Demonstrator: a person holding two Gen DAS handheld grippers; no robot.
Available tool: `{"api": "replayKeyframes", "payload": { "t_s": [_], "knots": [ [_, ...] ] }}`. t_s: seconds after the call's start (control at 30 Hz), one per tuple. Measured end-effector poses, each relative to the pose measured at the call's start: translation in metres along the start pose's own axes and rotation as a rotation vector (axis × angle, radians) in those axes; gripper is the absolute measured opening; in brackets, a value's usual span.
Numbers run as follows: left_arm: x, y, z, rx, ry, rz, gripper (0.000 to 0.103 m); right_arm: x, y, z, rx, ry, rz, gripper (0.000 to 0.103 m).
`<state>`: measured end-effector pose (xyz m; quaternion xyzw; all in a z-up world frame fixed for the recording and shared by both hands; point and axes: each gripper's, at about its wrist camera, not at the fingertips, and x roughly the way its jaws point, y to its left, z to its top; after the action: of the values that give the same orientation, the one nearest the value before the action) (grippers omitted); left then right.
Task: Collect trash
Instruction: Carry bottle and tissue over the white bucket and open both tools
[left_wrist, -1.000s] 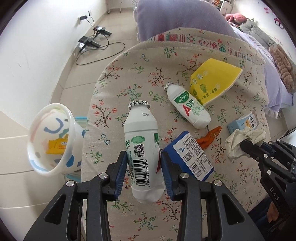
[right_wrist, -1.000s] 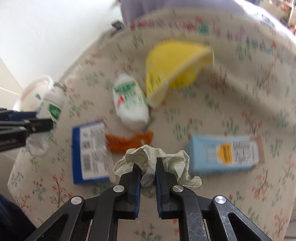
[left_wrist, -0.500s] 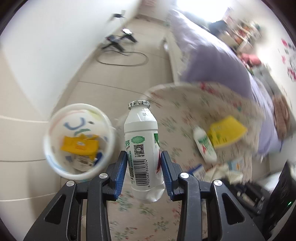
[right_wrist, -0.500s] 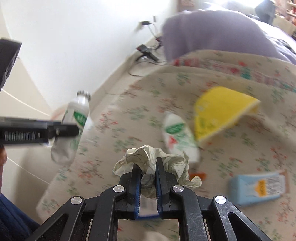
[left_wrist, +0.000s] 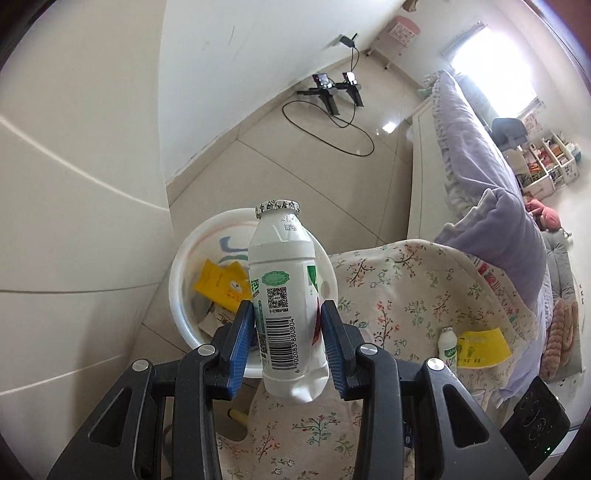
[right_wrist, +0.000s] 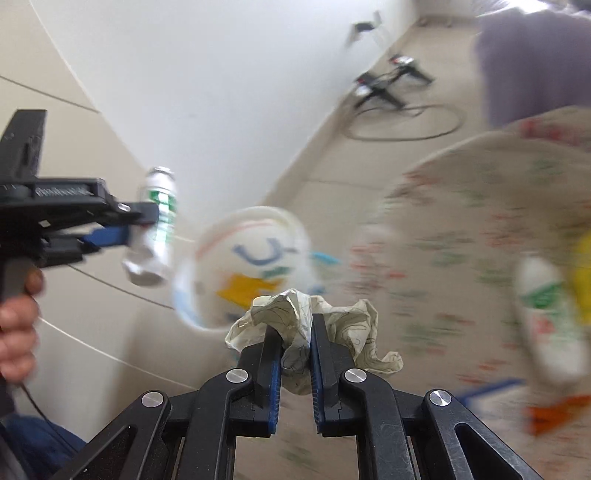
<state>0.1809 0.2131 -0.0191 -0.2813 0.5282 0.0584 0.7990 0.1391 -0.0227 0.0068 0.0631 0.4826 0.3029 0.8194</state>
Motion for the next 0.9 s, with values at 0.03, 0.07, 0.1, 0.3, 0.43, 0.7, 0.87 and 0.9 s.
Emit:
{"api": "replayKeyframes", "payload": {
  "t_s": [0.03,0.07,0.1,0.3,0.43,0.7,0.87,0.9],
  "knots": [
    [0.001,0.002,0.001,-0.009,0.007,-0.009,0.039,0.009,0.004,0.003,0.008,0.008,0.010,0.012],
    [0.003,0.002,0.002,-0.012,0.009,-0.007,0.039,0.016,0.007,0.005,0.013,0.012,0.015,0.012],
    [0.003,0.002,0.003,-0.010,0.005,0.003,0.039,0.026,0.012,0.009,0.020,0.016,0.021,0.012],
    [0.012,0.011,0.010,-0.060,0.013,0.042,0.040,0.068,0.025,0.022,0.073,0.054,0.044,0.012],
    [0.020,0.018,0.012,-0.070,0.045,0.081,0.045,0.084,0.028,0.028,0.083,0.068,0.040,0.012],
    [-0.002,0.035,0.014,-0.138,-0.007,0.082,0.061,0.105,0.037,0.033,0.062,0.090,0.035,0.016],
    [-0.006,0.034,0.014,-0.142,-0.004,0.060,0.061,0.116,0.038,0.034,0.071,0.097,0.016,0.045],
    [-0.006,0.033,0.013,-0.139,-0.003,0.052,0.061,0.114,0.037,0.035,0.076,0.089,0.018,0.049]
  ]
}}
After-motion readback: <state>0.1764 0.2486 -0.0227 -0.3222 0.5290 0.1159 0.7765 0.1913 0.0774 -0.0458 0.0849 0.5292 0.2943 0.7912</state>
